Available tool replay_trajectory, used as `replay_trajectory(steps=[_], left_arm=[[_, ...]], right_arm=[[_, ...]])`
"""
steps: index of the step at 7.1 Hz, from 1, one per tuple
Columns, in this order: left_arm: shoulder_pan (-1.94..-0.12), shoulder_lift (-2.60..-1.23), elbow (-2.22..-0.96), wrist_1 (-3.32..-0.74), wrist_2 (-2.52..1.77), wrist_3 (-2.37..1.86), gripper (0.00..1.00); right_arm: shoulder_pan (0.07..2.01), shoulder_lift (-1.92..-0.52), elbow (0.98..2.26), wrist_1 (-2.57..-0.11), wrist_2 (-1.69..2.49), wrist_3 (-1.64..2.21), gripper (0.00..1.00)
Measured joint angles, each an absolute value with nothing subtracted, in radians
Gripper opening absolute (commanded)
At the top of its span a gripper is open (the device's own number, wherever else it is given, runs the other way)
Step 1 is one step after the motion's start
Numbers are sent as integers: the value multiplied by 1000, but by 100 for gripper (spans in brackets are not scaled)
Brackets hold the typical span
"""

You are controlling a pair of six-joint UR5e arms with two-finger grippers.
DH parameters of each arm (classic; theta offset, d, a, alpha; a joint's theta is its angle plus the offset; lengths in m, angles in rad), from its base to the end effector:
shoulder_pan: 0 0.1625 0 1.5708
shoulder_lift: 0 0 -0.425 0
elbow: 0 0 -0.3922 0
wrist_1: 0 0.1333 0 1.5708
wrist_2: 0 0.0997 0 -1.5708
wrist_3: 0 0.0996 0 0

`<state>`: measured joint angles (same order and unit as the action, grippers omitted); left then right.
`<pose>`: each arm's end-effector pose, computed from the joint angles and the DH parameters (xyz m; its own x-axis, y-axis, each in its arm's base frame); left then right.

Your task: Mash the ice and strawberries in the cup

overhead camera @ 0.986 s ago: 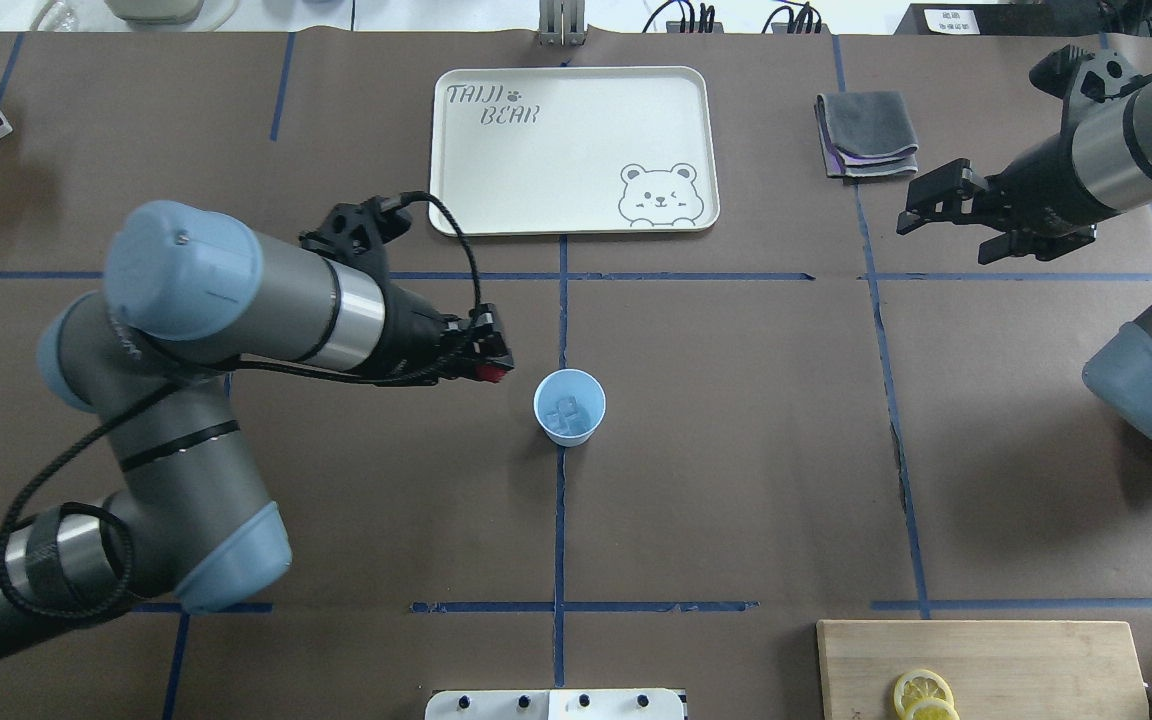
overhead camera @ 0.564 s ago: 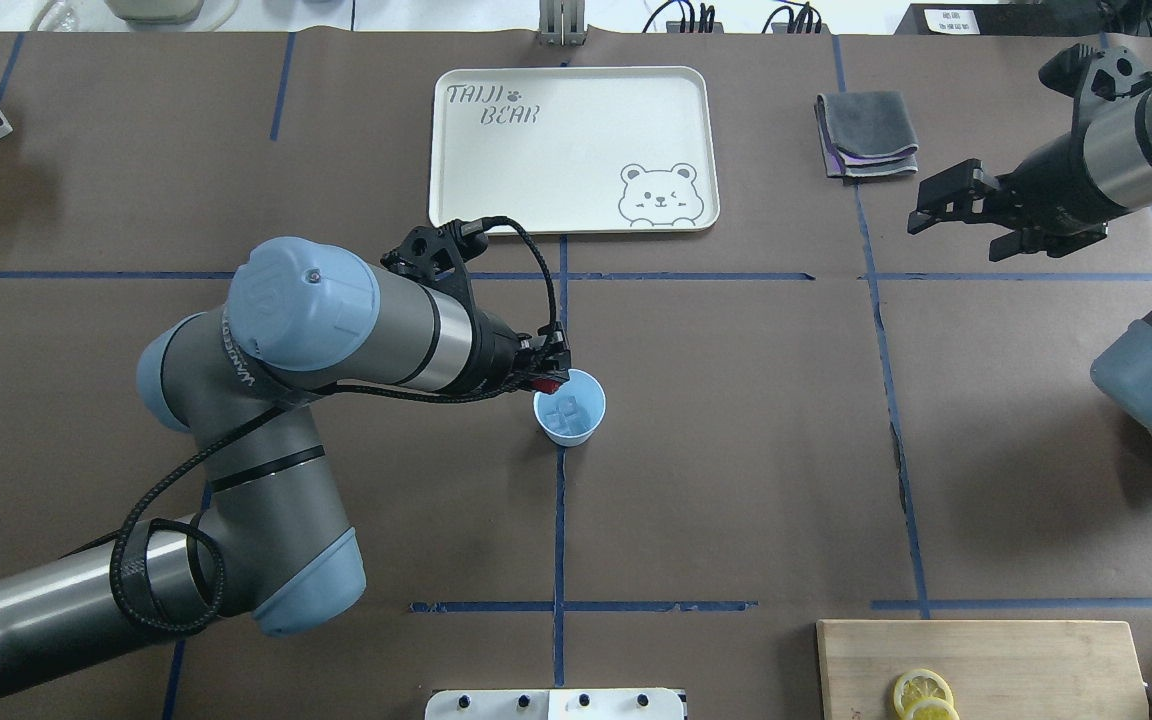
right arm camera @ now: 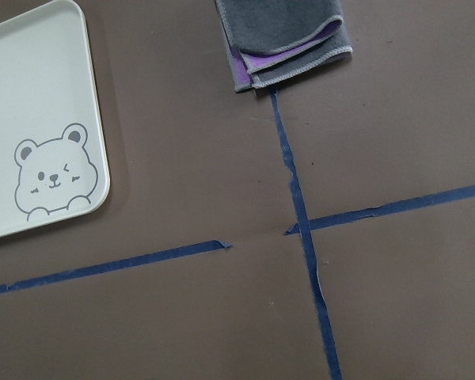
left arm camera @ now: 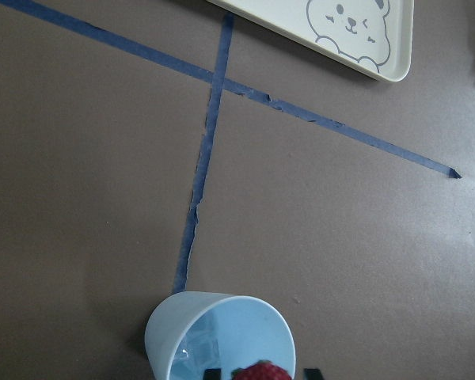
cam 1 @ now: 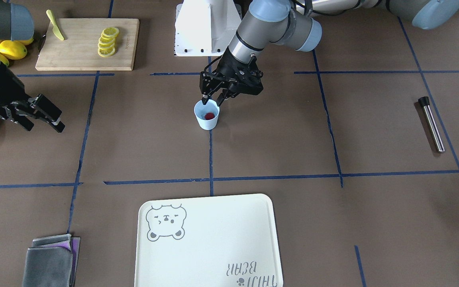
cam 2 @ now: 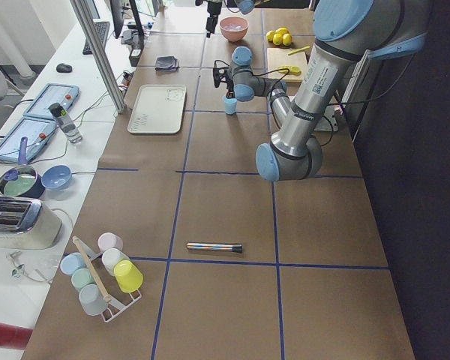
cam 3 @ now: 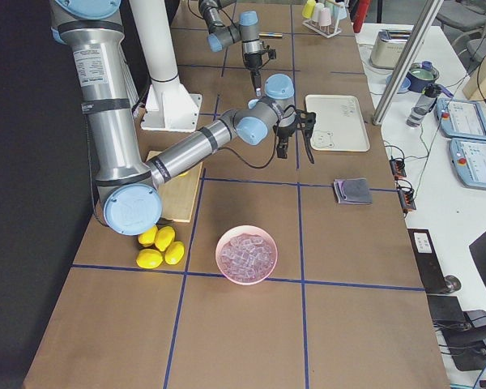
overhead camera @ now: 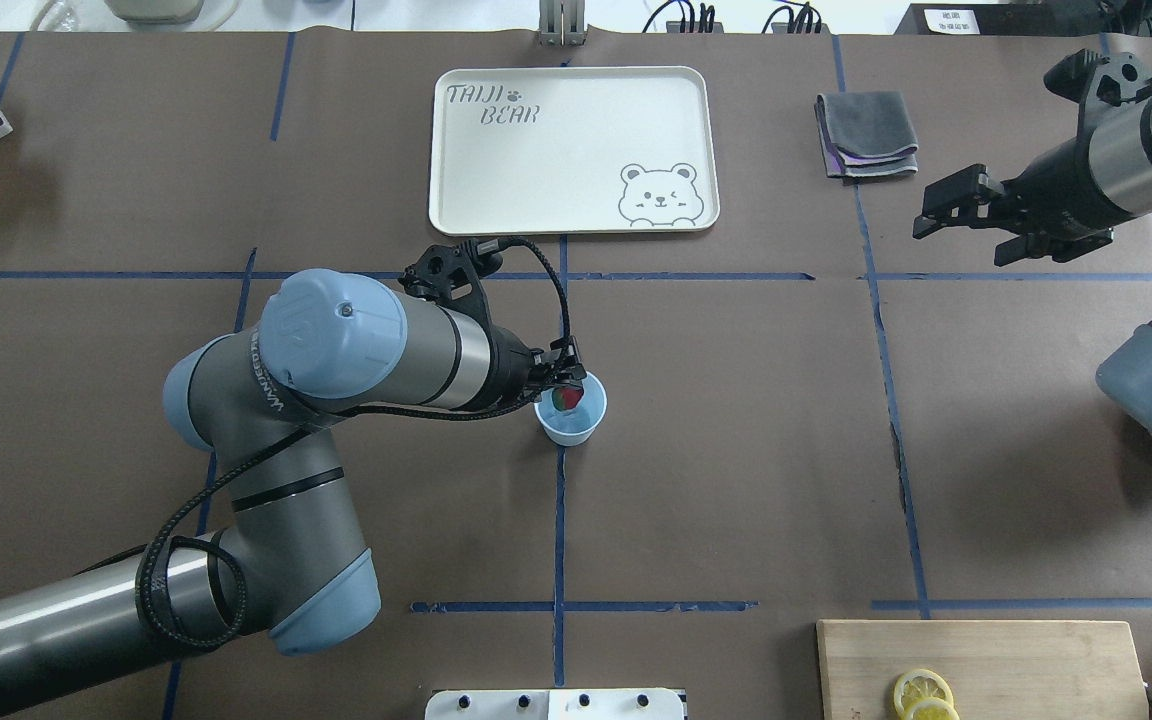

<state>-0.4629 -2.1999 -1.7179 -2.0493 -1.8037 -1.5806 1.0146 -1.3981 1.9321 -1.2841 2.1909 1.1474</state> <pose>0.5351 -0.3903 0.1667 0.2758 -0.1483 -0.9497 0.2409 0.9672 -0.0811 -0.2199 -0.4966 0.3639 0.5199 0.2029 0.8298 -0.2776 0.9588 -0.0606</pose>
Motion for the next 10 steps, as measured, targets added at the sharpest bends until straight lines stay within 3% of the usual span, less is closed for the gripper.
replay_trajectory(steps=[4, 7, 10], left_arm=[[-499, -2116, -1787, -2038, -1820, -1513, 85], [-716, -1854, -1853, -2018, -2014, -1151, 85], [-963, -1573, -1831, -2018, -2123, -648, 85]], right_arm=[[1021, -1405, 1929, -1283, 2191, 1141, 100], [1046, -1422, 1928, -1284, 2192, 1123, 100], [1117, -1431, 1899, -1305, 2243, 1002, 100]])
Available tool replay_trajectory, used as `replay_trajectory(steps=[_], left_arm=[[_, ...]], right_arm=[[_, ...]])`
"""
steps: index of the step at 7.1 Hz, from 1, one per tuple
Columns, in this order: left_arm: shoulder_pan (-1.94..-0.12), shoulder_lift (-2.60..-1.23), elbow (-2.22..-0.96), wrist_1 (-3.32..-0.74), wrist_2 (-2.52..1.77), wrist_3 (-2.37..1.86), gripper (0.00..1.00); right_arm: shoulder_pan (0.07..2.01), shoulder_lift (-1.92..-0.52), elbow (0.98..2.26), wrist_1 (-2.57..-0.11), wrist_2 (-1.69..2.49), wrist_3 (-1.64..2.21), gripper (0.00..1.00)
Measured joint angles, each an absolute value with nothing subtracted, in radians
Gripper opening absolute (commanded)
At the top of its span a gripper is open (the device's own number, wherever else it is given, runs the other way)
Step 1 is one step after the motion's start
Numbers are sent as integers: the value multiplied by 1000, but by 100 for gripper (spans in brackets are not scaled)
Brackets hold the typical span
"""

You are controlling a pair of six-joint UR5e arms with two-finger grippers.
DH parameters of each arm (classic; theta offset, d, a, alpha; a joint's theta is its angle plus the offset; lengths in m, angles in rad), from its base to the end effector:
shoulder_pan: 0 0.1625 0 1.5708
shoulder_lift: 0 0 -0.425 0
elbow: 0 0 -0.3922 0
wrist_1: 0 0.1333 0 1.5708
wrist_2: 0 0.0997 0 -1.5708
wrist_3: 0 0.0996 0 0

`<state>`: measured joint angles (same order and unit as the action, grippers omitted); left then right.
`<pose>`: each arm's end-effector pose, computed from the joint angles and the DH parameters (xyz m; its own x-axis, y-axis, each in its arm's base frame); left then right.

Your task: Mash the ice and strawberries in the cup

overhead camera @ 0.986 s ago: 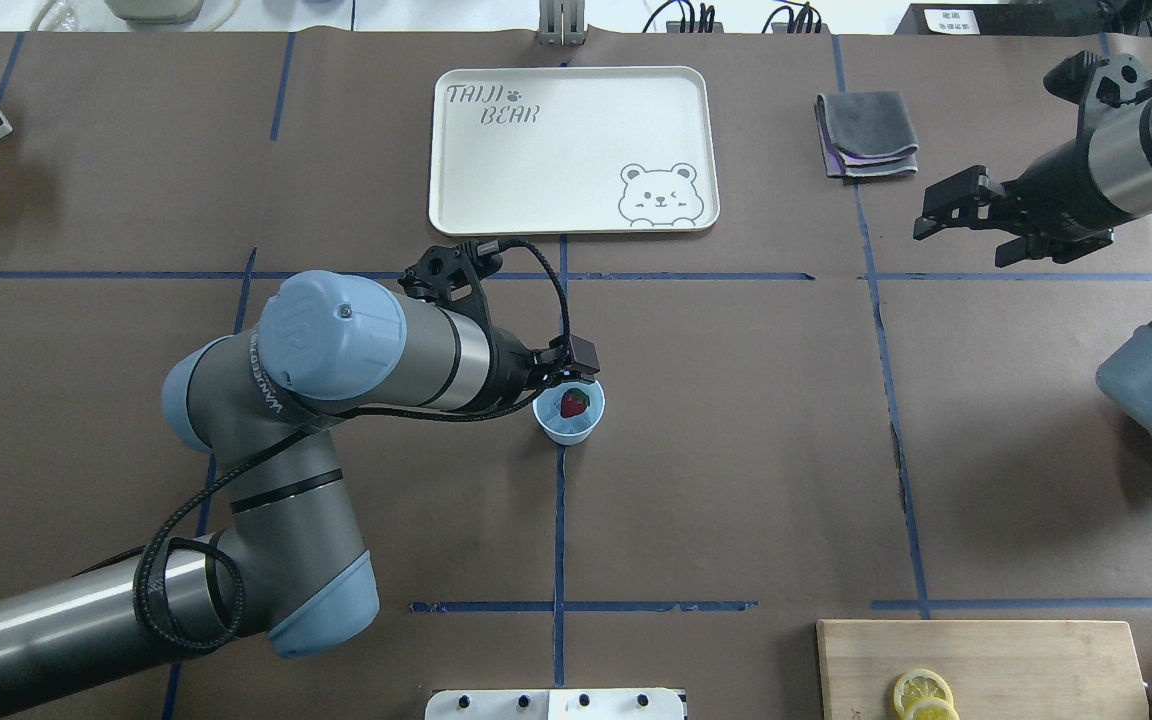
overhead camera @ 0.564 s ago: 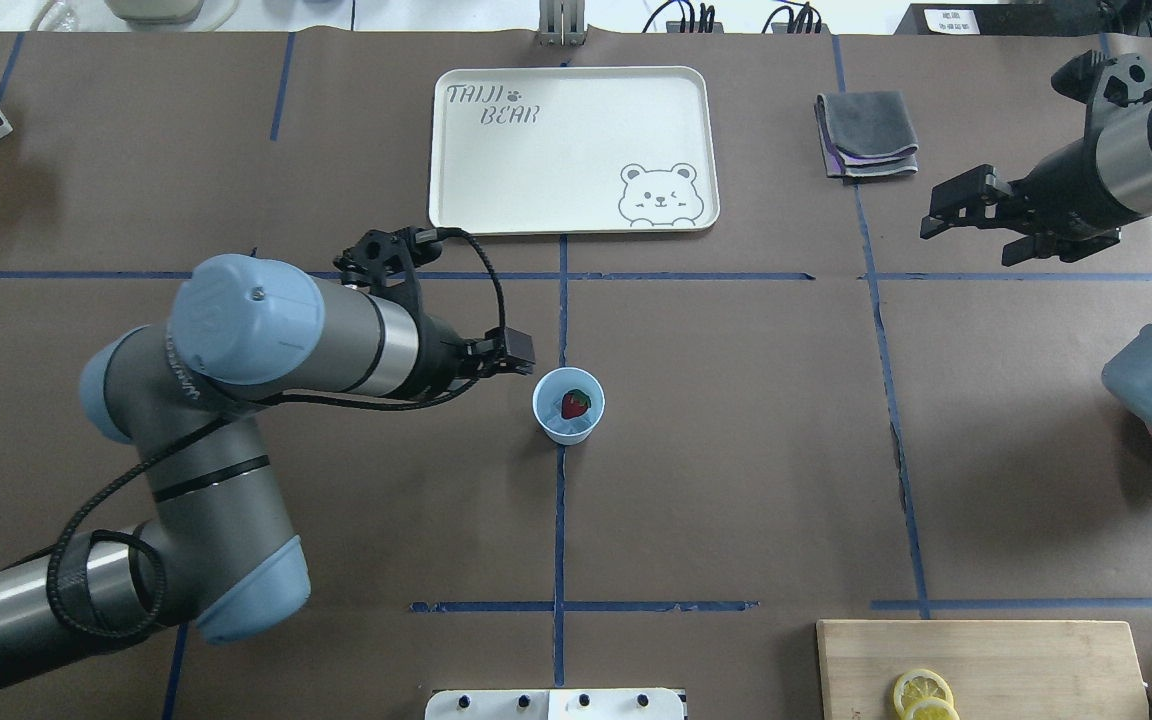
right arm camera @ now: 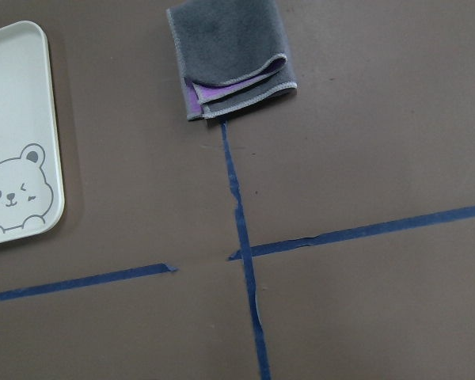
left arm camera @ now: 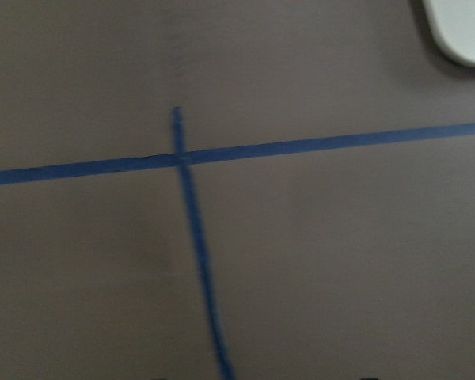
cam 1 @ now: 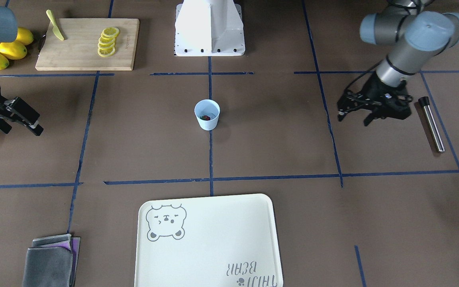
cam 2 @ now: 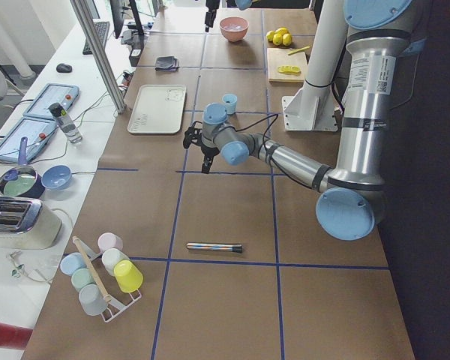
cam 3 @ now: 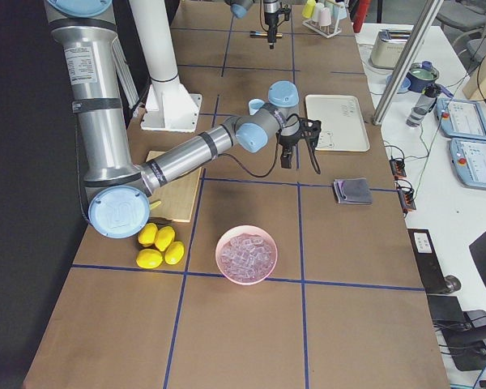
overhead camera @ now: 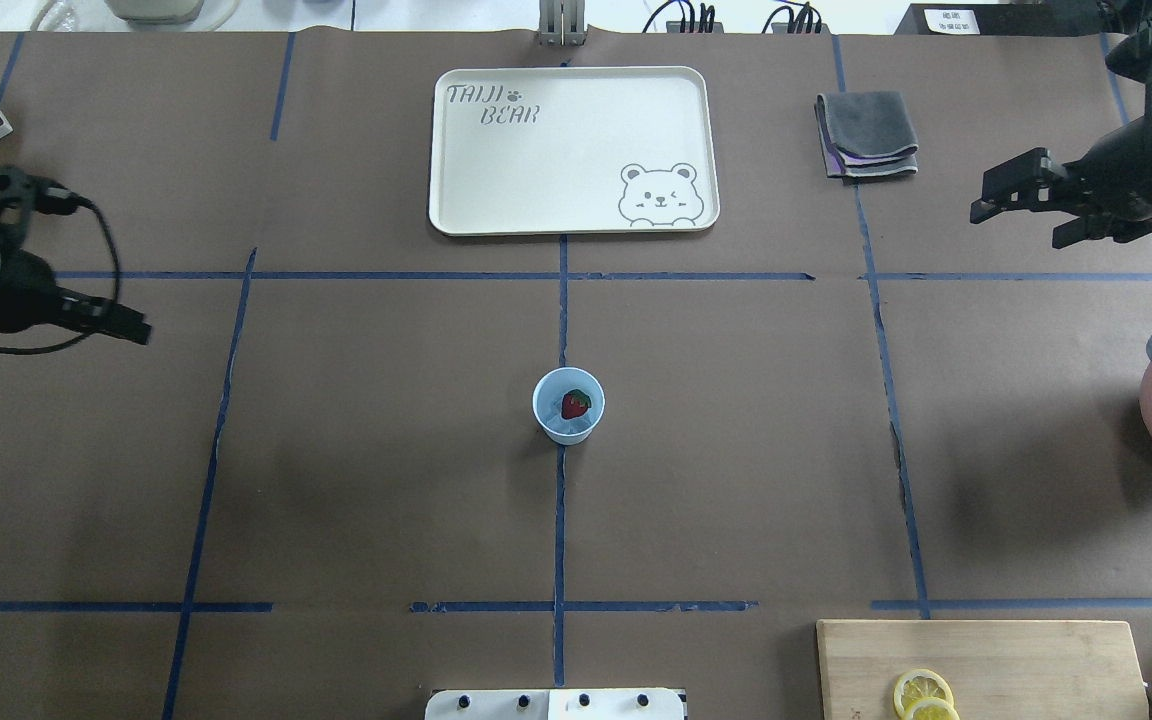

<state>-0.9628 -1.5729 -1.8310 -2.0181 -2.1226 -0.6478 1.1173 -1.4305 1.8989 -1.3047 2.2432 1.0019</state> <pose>0.2251 -0.4654 0.4852 0.6633 0.2357 -0.7103 -0.0415 0.9592 0.2796 -0.1706 -0.5127 0.3973 0.5543 0.1753 0.8137 -0.2632 0.9643 -0.0284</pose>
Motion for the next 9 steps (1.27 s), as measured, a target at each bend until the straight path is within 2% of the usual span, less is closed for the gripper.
replay_trajectory(steps=[2, 4, 9], left_arm=[[-1150, -1504, -1687, -2025, -2198, -368, 85], [-1246, -1516, -1542, -2029, -2256, -260, 86], [-1213, -1559, -1373, -2227, -2264, -488, 86]], right_arm=[[1173, -1434, 1863, -1310, 2282, 918, 100], [1210, -1452, 1853, -1311, 2302, 864, 100], [1221, -1463, 1851, -1310, 2306, 838, 100]])
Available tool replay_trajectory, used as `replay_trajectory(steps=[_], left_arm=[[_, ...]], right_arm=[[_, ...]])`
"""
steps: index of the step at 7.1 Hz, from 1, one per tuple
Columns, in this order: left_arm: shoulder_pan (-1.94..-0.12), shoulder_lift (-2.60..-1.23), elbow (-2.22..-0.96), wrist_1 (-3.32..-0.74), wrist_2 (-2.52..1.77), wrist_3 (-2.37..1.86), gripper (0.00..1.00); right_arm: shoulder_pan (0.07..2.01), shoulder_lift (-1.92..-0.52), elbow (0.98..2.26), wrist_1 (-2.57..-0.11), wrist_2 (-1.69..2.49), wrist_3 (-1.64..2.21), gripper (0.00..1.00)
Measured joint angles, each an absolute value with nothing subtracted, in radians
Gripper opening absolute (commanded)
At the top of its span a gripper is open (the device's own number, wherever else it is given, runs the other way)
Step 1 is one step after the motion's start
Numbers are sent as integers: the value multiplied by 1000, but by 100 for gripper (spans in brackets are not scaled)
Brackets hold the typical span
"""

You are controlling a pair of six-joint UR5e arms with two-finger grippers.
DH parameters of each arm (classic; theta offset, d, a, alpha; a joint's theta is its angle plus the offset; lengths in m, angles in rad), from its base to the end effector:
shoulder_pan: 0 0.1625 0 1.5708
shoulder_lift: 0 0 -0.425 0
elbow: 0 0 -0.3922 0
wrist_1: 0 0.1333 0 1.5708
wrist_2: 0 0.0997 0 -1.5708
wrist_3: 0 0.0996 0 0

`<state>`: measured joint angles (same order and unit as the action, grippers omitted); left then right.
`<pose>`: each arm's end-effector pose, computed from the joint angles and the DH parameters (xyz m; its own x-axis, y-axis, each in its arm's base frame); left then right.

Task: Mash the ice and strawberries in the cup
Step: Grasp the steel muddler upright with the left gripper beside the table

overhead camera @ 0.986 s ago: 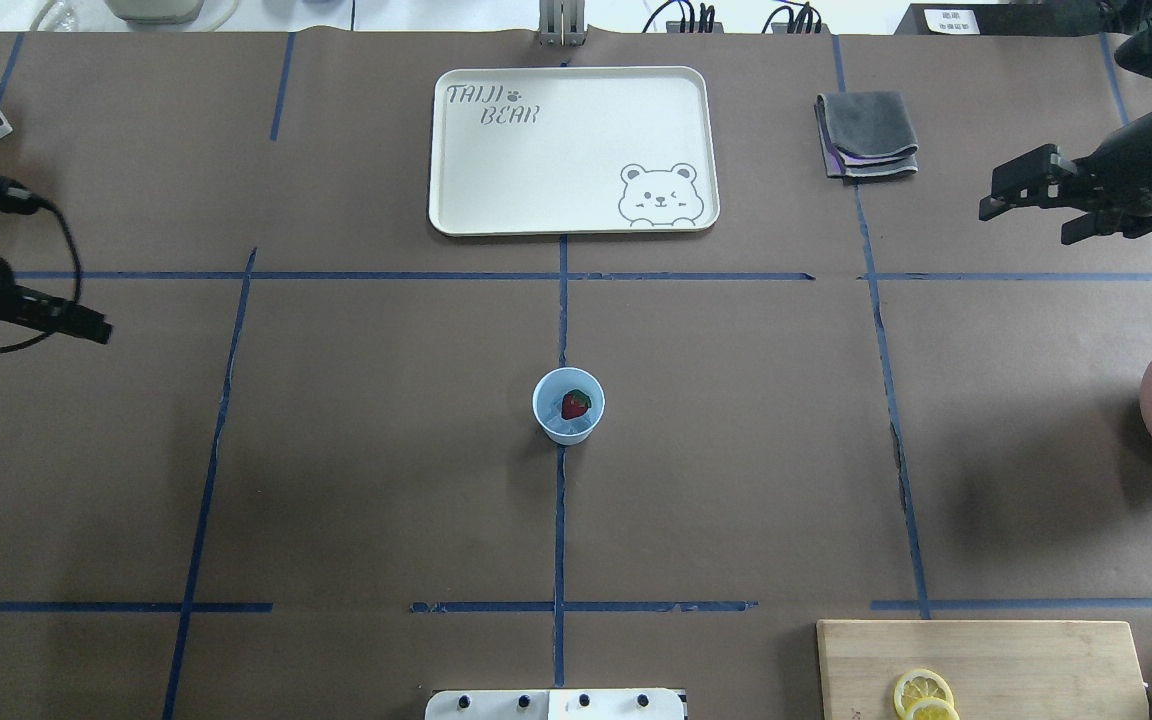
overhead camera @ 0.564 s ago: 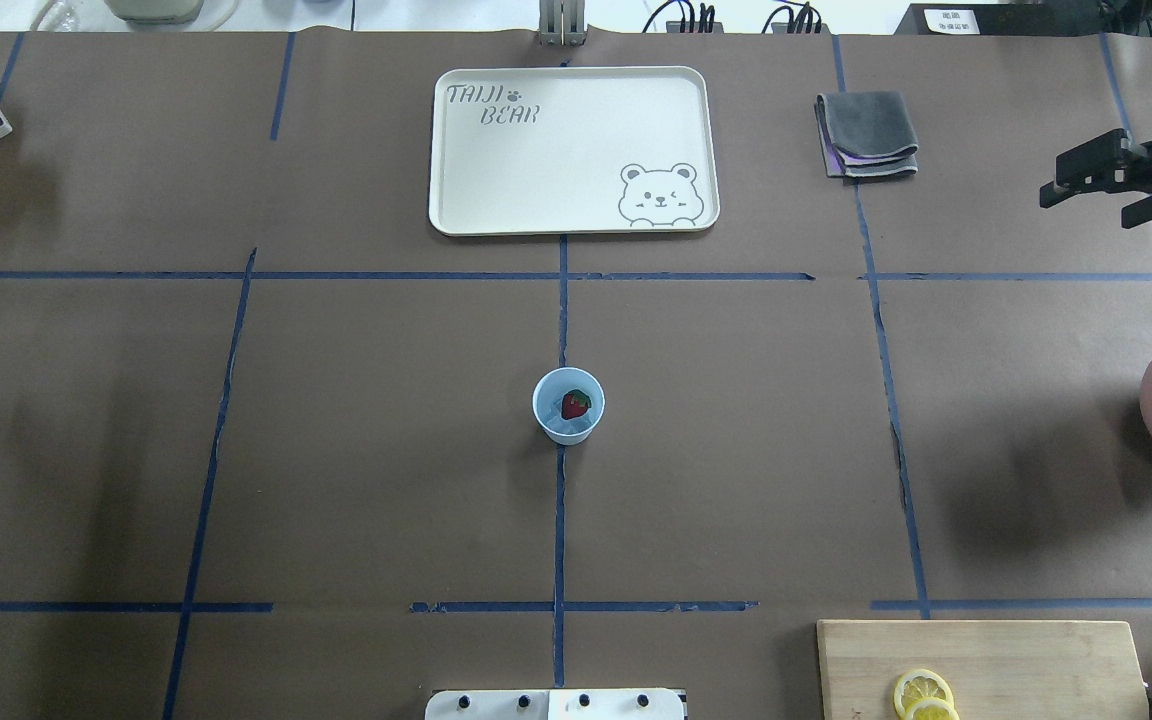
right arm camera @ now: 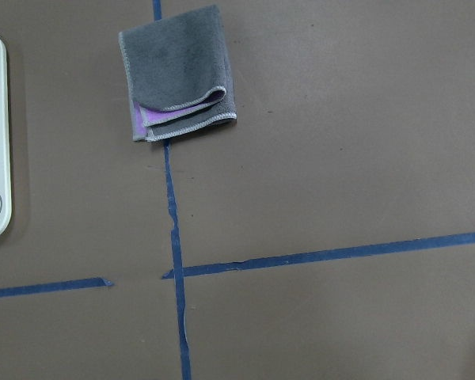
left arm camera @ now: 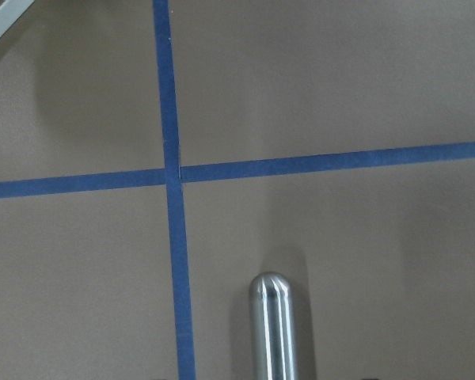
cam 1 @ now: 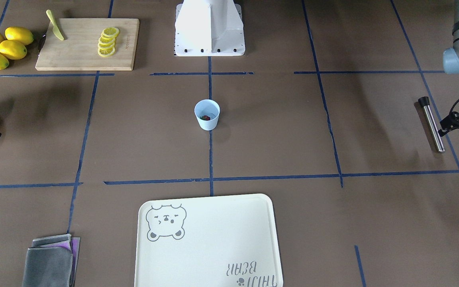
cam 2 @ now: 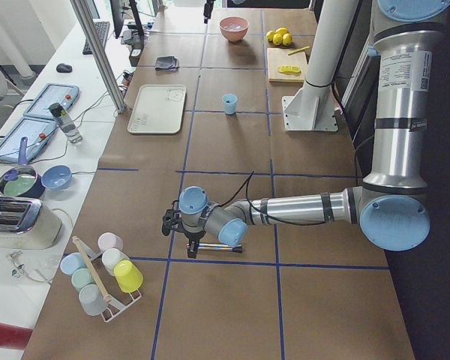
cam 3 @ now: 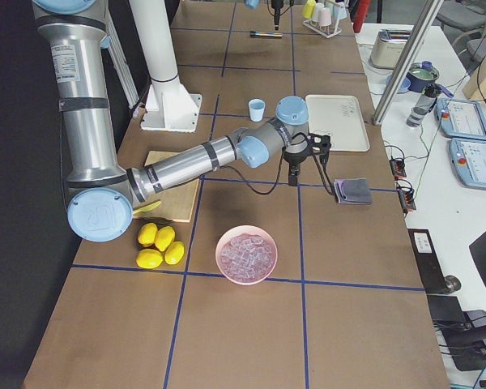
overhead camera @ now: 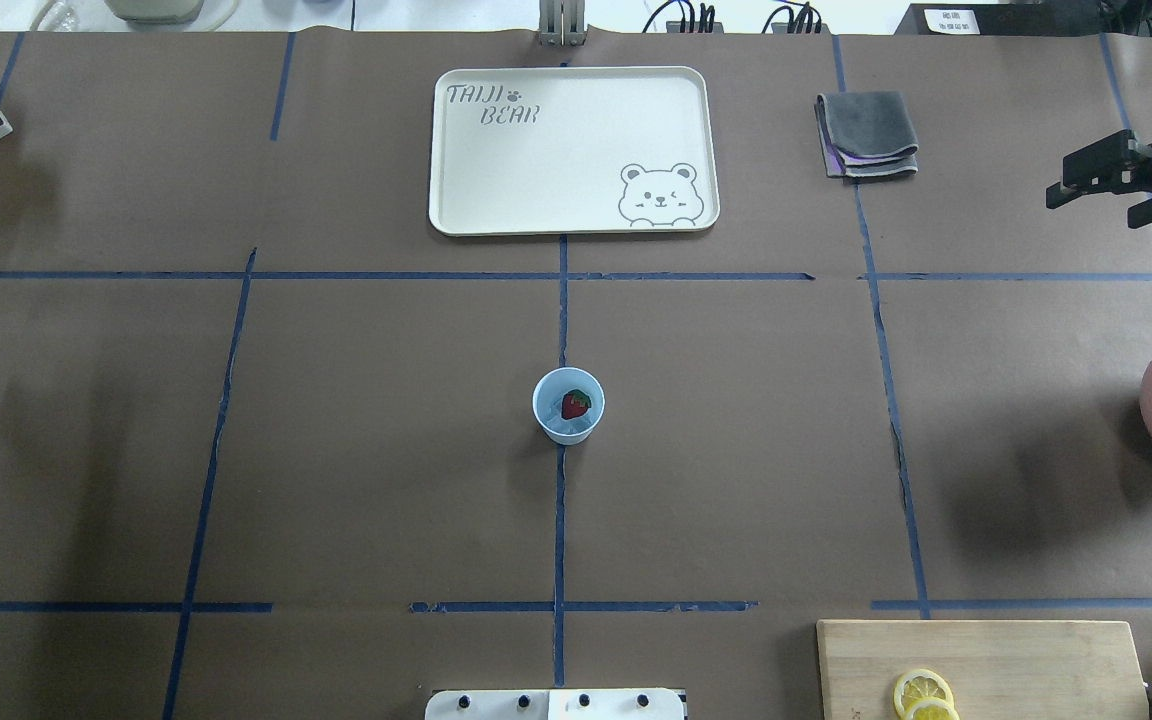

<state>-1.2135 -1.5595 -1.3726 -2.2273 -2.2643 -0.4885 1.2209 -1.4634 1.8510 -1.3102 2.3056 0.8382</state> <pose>0.1103 -0.4945 0.6950 0.6989 0.0696 -0.7119 0.0143 0.9937 0.1112 -0.1201 -0.5233 0.4355 0.5765 0.1323 0.8063 -0.2323 0.9726 0.0065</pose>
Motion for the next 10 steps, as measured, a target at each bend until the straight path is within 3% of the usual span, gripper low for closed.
replay_trajectory(steps=[3, 5, 9, 10], left_arm=[[-1151, -1564, -1357, -2252, -2261, -538, 85], [-1141, -1556, -1356, -2253, -2261, -541, 80], [-1138, -1552, -1348, -2245, -2260, -541, 46], [-1138, -1552, -1344, -2244, -2260, -541, 32]], right_arm=[[1221, -1465, 1851, -1311, 2306, 838, 100], [1220, -1465, 1851, -1311, 2306, 839, 100], [1219, -1464, 1849, -1312, 2305, 839, 100], [1218, -1463, 1849, -1312, 2304, 839, 100]])
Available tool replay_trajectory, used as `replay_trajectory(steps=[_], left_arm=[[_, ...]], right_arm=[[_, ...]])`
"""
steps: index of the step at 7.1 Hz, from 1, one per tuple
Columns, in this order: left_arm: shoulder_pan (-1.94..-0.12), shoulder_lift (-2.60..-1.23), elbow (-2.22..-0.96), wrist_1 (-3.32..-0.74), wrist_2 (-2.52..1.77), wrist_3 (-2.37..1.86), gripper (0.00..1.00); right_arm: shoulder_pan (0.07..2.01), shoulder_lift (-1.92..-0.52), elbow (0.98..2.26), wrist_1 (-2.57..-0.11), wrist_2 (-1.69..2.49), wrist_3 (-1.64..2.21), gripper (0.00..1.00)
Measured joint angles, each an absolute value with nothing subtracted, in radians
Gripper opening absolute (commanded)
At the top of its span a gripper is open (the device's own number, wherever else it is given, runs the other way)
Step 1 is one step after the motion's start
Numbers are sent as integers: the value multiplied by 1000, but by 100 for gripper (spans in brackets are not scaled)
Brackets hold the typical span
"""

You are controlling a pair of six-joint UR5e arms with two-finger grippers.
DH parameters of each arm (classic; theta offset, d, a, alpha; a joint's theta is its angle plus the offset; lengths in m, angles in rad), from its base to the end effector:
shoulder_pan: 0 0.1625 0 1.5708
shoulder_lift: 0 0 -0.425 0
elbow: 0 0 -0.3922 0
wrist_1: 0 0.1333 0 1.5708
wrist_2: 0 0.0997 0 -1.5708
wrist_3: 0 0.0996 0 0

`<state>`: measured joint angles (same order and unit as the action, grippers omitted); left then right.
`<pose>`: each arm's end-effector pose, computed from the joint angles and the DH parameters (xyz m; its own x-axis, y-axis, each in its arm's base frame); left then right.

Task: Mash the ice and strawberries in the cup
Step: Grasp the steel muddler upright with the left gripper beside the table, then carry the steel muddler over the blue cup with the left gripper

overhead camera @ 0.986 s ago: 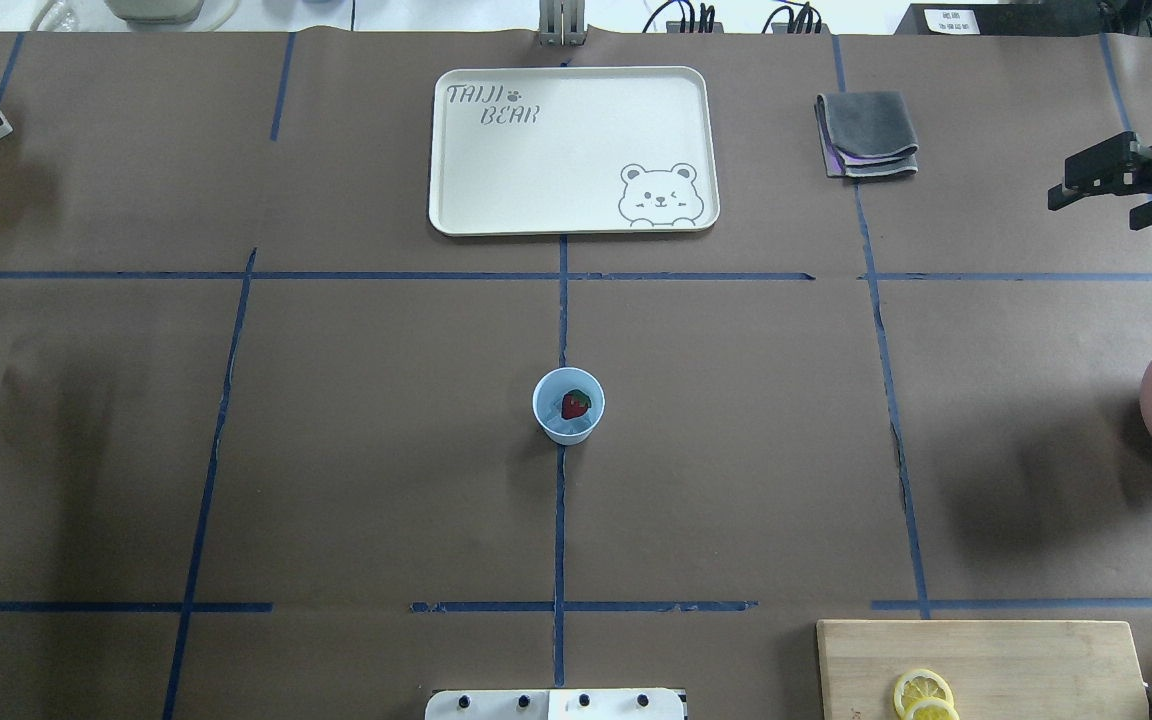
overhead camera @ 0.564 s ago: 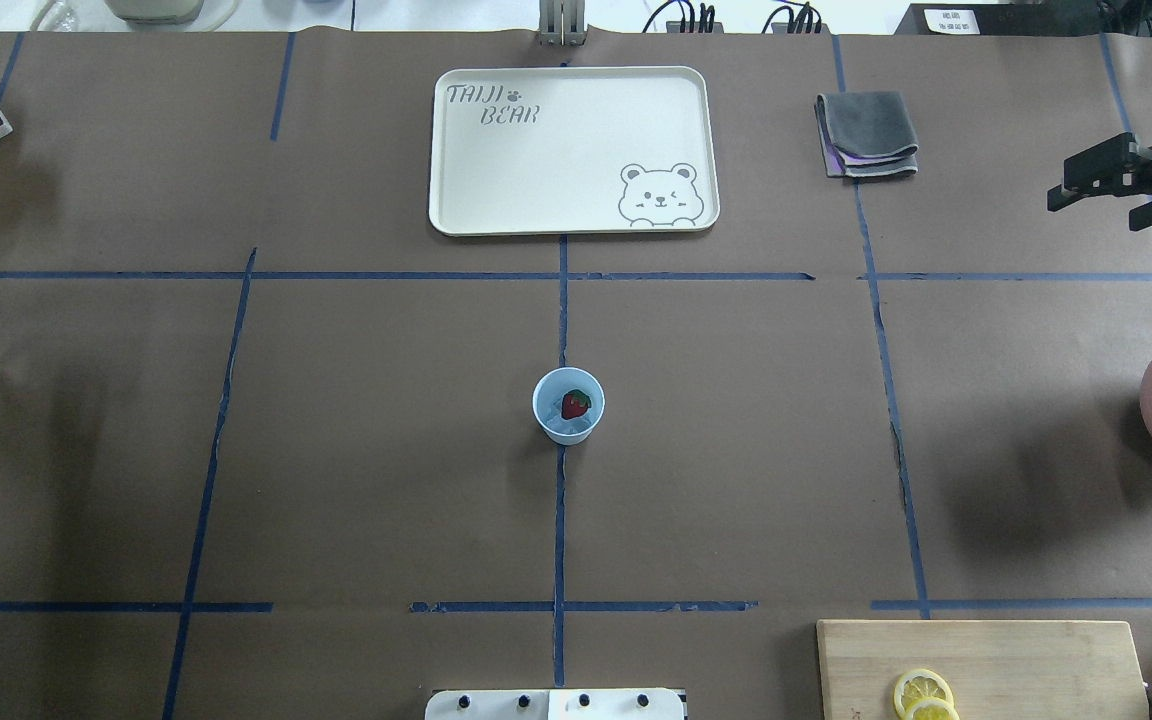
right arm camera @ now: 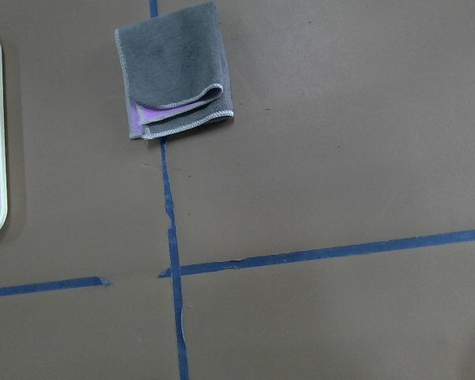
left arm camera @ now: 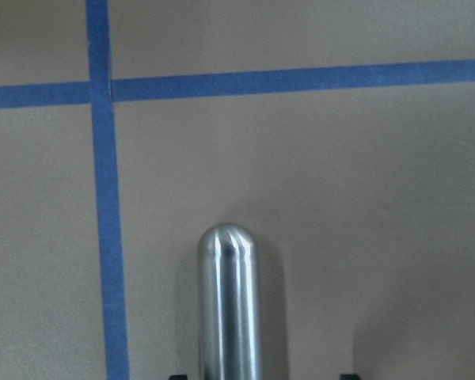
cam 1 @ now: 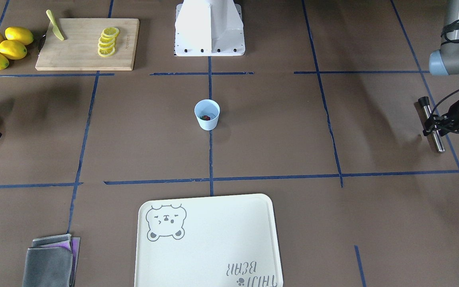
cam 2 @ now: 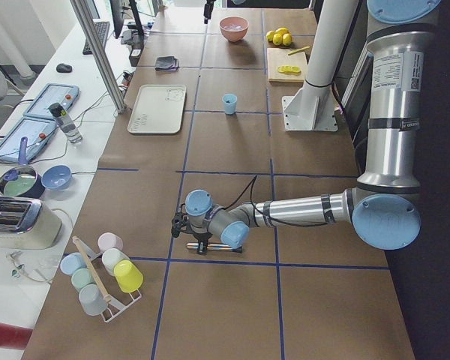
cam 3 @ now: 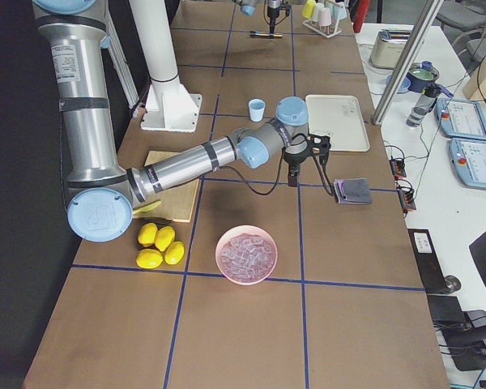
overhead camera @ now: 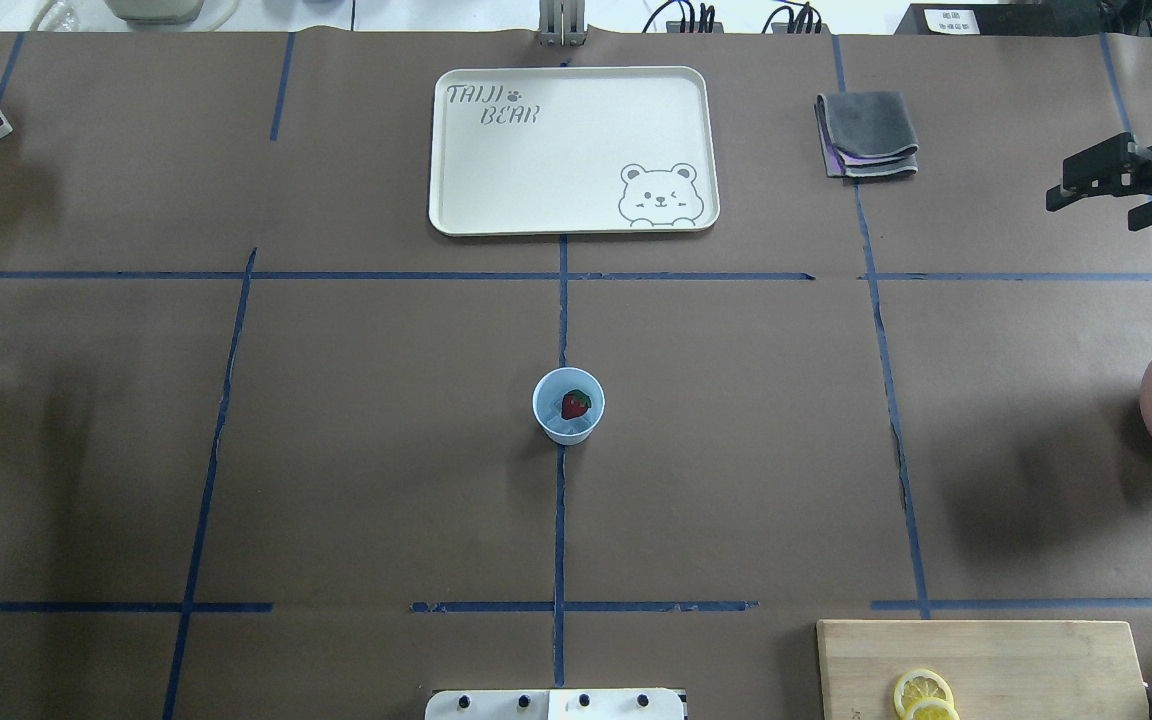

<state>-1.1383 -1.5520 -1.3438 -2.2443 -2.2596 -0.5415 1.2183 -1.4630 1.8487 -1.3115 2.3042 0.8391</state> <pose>0.1439 -0.4788 0.7115 0.7025 0.0566 -0.7094 -0.0225 0.9981 0.0574 -0.1216 -0.5235 0.4367 0.5783 0.1343 0.8047 -0.2311 0.9729 0.0037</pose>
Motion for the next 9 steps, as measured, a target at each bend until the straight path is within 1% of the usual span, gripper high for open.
replay_trajectory(steps=[1, 2, 4, 5, 7, 9], left_arm=[[-1138, -1552, -1341, -2244, -2259, -542, 9], [-1138, -1552, -1339, -2243, -2259, -542, 0], [-1138, -1554, -1345, -2244, -2261, -542, 0], [-1136, -1560, -1375, -2244, -2265, -543, 0], [-1094, -1589, -1554, -2228, -2275, -563, 0], [-965, -1650, -1769, -2221, -2208, -630, 0]], right_arm=[[1218, -1462, 1849, -1312, 2304, 839, 100], [1218, -1461, 1848, -1312, 2304, 839, 100], [1218, -1460, 1848, -1312, 2304, 839, 100], [1218, -1459, 1847, -1312, 2304, 839, 100], [1218, -1458, 1847, -1312, 2304, 839, 100], [1218, -1458, 1847, -1311, 2304, 839, 100]])
